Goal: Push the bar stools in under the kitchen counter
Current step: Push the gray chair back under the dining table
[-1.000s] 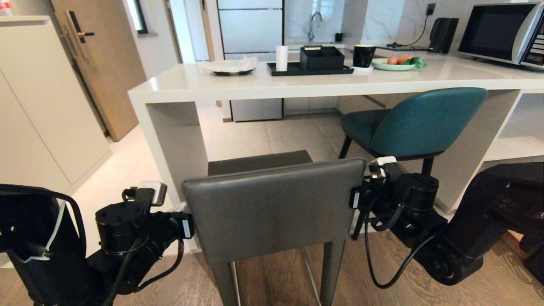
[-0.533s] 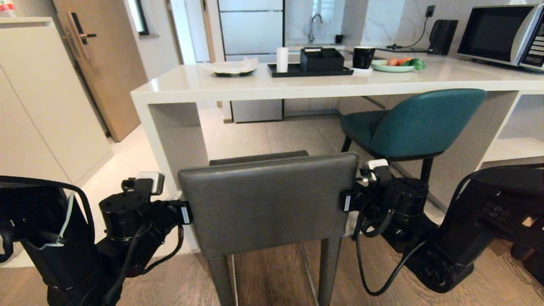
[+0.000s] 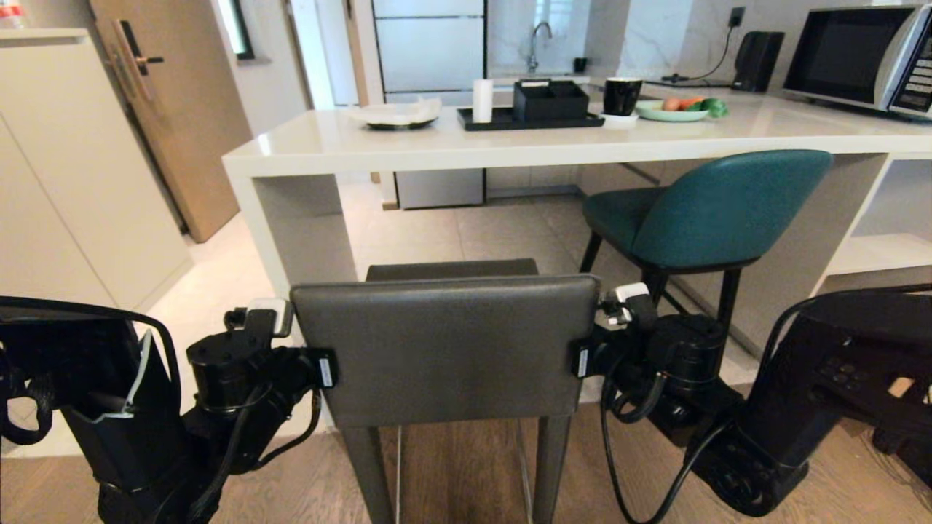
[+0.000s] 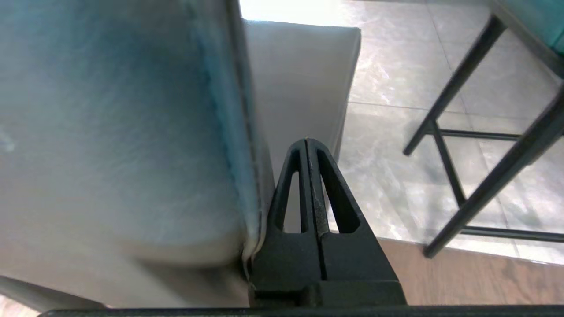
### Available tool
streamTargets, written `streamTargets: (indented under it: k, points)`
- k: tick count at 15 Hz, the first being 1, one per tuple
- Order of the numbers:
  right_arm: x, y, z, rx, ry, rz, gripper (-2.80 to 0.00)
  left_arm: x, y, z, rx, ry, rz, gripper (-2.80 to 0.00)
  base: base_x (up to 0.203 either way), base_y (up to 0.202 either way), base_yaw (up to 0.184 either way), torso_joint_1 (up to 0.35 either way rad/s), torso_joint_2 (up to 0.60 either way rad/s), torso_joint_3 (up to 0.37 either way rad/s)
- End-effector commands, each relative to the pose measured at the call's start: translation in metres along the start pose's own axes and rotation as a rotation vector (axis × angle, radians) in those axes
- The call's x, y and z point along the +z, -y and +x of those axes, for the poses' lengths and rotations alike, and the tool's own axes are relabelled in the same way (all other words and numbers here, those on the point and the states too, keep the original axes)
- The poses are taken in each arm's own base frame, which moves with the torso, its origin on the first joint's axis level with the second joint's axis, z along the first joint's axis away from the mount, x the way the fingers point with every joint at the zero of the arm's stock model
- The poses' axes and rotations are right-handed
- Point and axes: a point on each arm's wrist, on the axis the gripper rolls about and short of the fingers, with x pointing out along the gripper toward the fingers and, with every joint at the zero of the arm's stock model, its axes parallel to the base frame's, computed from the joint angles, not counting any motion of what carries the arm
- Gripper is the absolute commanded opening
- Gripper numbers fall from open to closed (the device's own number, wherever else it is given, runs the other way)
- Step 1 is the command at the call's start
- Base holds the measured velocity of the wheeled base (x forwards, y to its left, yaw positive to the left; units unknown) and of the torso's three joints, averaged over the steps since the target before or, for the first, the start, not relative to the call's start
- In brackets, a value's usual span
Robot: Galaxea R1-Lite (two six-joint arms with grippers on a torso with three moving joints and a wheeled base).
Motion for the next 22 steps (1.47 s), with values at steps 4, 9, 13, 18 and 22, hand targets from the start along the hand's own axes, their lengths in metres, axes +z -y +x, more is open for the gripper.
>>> streamTargets:
  k: [4,9,13,18,22]
  points:
    - [0.0,0.01,0.005,-0.043,0.01,0.004,-2.8,0.0,-0.001,-0.006,-0.001,-0.006,-0.003,-2.8,0.0,0.0,0.0,0.0,0.0,0.0]
    - [0.008,0.02,0.017,-0.131,0.014,0.006,-2.8,0.004,-0.004,-0.009,0.006,0.005,-0.003,-2.8,0.0,0.0,0.0,0.0,0.0,0.0]
    - [0.011,0.021,0.016,-0.137,0.017,0.006,-2.8,0.003,-0.003,-0.009,0.001,0.003,-0.002,-2.8,0.0,0.0,0.0,0.0,0.0,0.0]
    - [0.01,0.021,0.018,-0.14,0.018,0.006,-2.8,0.003,-0.002,-0.009,-0.001,0.001,0.0,-2.8,0.0,0.0,0.0,0.0,0.0,0.0]
    - [0.013,0.021,0.021,-0.143,0.033,0.008,-2.8,0.002,-0.001,-0.008,-0.003,0.0,0.001,-2.8,0.055,0.0,0.0,-0.001,0.0,0.002]
